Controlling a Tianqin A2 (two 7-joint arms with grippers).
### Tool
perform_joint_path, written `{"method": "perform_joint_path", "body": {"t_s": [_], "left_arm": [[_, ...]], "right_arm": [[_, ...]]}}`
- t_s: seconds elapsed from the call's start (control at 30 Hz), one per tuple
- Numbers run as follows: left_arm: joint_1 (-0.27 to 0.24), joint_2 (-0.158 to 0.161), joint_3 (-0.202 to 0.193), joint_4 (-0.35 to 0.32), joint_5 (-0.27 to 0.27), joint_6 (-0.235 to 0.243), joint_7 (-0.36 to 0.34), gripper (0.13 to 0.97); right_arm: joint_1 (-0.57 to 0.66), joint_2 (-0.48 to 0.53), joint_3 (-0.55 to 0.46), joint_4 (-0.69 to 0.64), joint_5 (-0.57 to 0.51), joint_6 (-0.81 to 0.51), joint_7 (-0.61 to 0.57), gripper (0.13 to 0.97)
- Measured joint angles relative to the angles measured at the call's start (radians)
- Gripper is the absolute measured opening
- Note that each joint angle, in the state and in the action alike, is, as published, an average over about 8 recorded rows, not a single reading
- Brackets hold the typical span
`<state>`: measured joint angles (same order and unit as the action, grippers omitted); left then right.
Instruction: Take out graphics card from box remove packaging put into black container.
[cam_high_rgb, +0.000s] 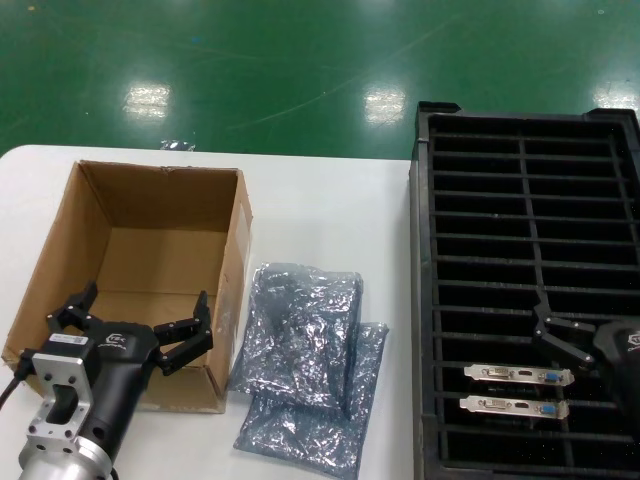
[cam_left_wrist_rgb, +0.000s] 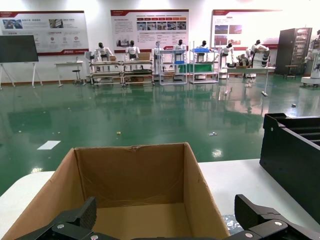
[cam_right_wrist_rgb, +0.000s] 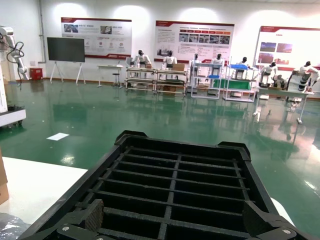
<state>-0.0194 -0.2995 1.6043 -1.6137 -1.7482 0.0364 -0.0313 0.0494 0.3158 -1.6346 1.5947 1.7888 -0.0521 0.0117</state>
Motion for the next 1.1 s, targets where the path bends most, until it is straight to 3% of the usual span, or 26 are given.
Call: {"method": "perform_joint_path", "body": {"t_s": [1.1], "left_arm": [[0.0, 0.0, 0.0, 0.0, 0.0, 0.0, 0.0, 0.966]], "right_arm": [[0.0, 0.0, 0.0, 0.0, 0.0, 0.0, 0.0, 0.966]]}}
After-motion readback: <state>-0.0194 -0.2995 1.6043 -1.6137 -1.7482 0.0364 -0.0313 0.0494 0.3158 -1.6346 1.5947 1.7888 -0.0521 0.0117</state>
